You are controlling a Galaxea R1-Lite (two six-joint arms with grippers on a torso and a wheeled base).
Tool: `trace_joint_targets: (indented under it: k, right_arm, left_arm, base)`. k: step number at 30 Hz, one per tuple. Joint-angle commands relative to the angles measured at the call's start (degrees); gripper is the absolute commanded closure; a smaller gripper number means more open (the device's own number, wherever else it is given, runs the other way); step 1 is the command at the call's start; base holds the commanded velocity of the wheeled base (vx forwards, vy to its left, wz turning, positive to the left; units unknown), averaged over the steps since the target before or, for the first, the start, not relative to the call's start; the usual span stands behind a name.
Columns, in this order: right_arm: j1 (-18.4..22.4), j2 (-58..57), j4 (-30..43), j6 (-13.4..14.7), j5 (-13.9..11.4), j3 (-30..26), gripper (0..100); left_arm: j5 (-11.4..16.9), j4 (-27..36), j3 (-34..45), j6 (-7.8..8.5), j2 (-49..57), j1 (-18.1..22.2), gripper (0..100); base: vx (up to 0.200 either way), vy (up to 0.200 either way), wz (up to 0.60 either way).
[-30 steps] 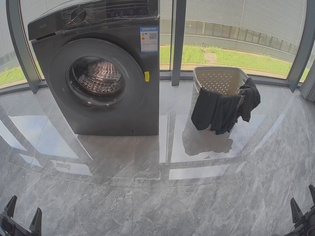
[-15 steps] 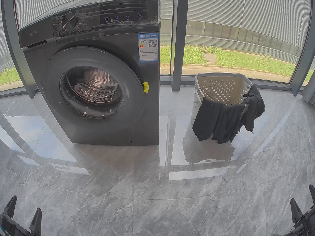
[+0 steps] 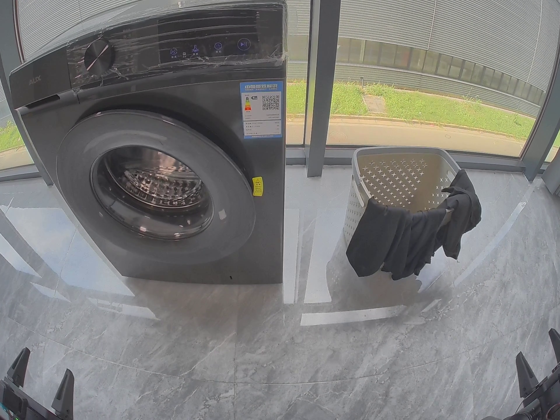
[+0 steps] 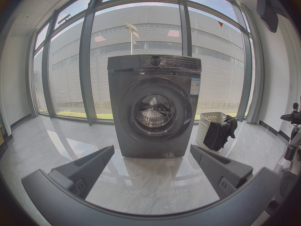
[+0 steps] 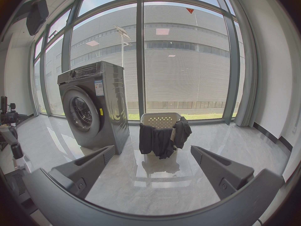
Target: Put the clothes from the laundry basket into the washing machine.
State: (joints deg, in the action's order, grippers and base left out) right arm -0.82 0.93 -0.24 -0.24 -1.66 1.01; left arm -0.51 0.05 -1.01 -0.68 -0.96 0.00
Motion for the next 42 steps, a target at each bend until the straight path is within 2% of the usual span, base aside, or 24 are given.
trace_joint_targets:
  k: [1,10,18,42]
  right_arm:
    - [0.0,-0.9,0.0,0.0,0.0,-1.0,0]
    - [0.0,-0.9,0.0,0.0,0.0,-1.0,0]
    - [0.0,-0.9,0.0,0.0,0.0,-1.0,0]
    - [0.0,-0.9,0.0,0.0,0.0,-1.0,0]
  left_arm:
    - [0.0,0.0,0.8,-0.02,1.0,0.0,0]
    - [0.1,0.0,0.8,0.33,1.0,0.0,0]
    - [0.1,0.0,0.8,0.42,1.0,0.0,0]
    - [0.0,0.0,0.9,0.68,1.0,0.0,0]
  base:
    - [0.200,0.000,0.00]
    - [0.200,0.000,0.00]
    - [0.000,0.000,0.00]
    - [0.000,-0.200,0.00]
